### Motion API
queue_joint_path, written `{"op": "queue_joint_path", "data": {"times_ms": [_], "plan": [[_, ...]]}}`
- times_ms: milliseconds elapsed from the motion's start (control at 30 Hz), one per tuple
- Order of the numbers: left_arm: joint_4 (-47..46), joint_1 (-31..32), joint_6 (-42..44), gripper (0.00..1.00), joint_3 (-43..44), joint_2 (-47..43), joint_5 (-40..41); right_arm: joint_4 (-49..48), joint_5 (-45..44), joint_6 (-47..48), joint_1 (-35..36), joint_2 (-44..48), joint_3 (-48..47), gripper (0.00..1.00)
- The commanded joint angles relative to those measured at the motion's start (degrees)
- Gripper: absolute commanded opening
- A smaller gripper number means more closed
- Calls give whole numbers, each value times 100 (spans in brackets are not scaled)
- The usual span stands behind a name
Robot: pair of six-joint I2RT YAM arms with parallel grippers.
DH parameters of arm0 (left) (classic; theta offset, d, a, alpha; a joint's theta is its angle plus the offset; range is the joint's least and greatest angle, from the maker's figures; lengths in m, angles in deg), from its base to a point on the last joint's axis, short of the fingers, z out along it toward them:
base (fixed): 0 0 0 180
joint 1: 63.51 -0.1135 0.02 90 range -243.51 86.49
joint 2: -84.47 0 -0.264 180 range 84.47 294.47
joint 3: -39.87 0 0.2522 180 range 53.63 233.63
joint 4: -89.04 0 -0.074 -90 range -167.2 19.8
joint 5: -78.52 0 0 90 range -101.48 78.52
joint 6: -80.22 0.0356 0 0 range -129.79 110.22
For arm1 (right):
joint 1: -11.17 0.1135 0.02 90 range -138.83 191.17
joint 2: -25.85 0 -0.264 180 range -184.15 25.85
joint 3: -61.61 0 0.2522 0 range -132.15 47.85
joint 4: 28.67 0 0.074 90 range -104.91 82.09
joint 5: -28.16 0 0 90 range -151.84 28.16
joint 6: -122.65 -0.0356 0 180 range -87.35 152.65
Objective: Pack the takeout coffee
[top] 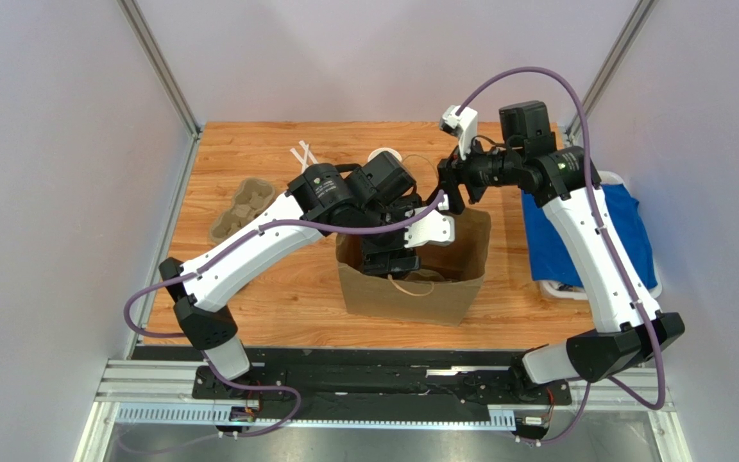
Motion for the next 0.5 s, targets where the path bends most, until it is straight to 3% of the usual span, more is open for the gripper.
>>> {"op": "queue_joint_path", "data": {"times_ms": [0,67,167,200,300,467], "plan": [[-384,-49,-297,33,-305,-443,19,-142,-302,530,302,-9,172,64],[-507,-40,-341,33,-542,-592,72,-116,-346,592,408,44,286,61],[-692,-40,-420,33,-859,-803,116,-142,-451,663,637,193,489,36],[-736,-40,-429,33,-947,-865,133,-151,-495,637,733,228,506,19],[-973,-14,-473,33,-1325,-1155,151,-308,-627,470,848,412,489,0],[-1351,311,-262,33,-2133,-1655,598,-792,-917,92,1059,921,629,0]]}}
